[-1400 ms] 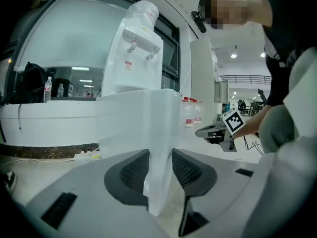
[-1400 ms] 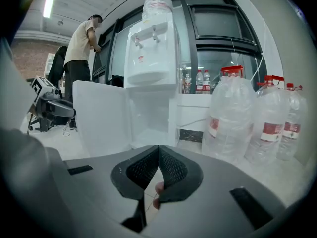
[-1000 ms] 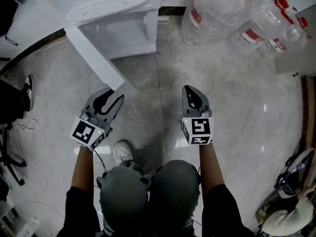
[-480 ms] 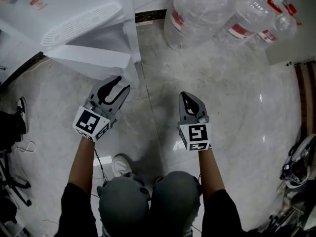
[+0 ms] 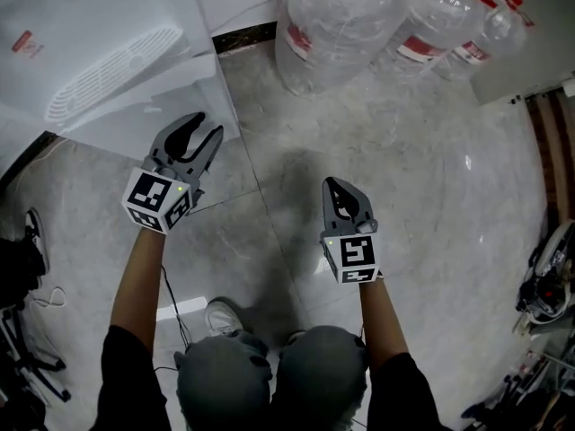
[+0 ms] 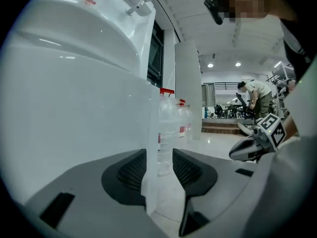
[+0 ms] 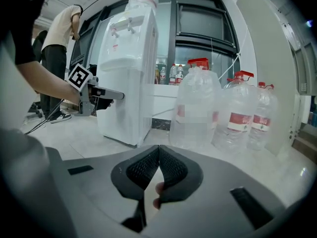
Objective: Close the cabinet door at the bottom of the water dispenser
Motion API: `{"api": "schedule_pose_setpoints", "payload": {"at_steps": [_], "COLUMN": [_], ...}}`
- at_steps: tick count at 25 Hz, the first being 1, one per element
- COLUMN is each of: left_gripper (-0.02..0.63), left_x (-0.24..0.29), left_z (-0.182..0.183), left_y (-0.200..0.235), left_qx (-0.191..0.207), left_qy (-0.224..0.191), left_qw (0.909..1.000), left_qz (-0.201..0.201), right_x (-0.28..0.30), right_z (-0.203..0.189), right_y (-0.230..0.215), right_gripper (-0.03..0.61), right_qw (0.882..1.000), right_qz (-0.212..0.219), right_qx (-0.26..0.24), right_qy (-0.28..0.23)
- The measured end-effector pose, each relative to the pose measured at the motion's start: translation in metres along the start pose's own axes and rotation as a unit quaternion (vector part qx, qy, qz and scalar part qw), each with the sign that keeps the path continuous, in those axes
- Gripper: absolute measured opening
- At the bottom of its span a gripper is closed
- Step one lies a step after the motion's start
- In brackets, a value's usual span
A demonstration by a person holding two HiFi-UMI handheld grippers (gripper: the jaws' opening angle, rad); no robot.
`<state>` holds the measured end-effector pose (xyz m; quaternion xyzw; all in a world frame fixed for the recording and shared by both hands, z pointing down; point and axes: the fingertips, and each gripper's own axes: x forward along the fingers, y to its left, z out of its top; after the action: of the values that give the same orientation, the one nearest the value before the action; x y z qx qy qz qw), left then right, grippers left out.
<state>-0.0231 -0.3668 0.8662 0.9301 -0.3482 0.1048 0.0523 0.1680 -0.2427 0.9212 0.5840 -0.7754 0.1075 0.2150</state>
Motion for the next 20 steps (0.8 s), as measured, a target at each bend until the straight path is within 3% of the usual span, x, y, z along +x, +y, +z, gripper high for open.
{"api": "schedule_pose_setpoints", "payload": {"at_steps": [6,10,14,20], "left_gripper": [0.171,0.177,0.177,0.060], "left_x": [0.017,0.019,0.011,-0.016], "left_z": [0.000,-0.005,0.003,0.020], "left_y": [0.034,0.030,0.025,0.008], "left_qx": [-0.034,-0.030,-0.035,-0.032], "left_qy": [0.007,0.023,0.008,0.006], "left_qw": [0.9989,0.9988,0.9986,0.9976], "left_qz": [0.032,0.030,0.039,0.061], "right_x": [-0.005,-0.008,-0.010,-0.023], "right_z": [-0.005,-0.004,0.005,0.023], "right_y": [-0.006,-0.010,-0.007,0.003], "right_gripper": [0.012,0.012,0.012,0.012], "right_qw": [1.000,1.000,1.000,1.000], "right_qz": [-0.012,-0.016,-0.011,0.001], "right_qx": [0.001,0.008,0.006,0.013], "right_qy": [0.003,0.000,-0.011,-0.019]}}
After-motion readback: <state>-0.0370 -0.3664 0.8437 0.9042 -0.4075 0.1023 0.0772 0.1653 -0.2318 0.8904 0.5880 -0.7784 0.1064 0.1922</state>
